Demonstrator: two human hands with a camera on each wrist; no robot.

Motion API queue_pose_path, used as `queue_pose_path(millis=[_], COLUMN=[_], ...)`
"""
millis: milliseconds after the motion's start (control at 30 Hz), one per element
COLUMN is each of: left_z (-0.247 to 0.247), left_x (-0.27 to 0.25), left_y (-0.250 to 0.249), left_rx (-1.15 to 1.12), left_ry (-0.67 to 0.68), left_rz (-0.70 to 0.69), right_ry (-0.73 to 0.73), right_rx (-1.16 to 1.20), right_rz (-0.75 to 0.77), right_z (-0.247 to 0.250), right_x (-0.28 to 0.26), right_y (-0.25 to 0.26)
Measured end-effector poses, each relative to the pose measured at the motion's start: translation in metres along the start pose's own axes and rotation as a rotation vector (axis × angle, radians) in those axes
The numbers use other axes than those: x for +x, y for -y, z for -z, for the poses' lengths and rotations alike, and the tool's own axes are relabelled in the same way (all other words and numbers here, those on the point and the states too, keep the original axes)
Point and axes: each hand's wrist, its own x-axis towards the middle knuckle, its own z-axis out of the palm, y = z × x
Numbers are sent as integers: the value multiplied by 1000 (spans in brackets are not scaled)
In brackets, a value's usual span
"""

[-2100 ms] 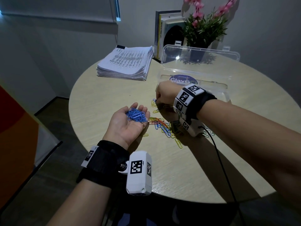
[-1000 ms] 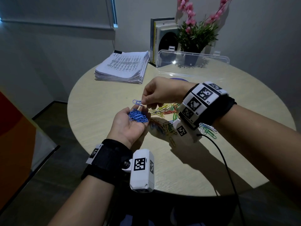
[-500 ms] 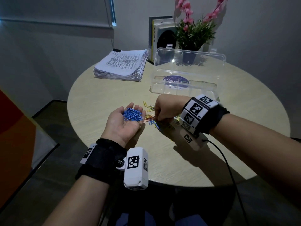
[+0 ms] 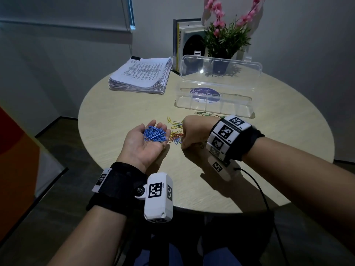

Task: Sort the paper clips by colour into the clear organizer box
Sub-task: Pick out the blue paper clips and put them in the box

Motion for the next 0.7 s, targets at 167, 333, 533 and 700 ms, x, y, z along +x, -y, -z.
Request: queue_pose_path(millis=[167,333,533,700], left_z=[3,6,7,7], left_x=[-1,-2,-3,-3], left_y=[-2,-1,-4,-6], left_rx=[-5,-11,-7,-6], left_ry=[0,-13,-6,-6], left_rz=[-6,-15,-27,-31], right_ry=[24,-9,-52,-73], right_rx=[54,136,92,76], right_rz=[-63,-13,94,150], right_z=[2,7,3,0], right_x=[-2,-3,2,1], right_y=[-4,-1,10,10])
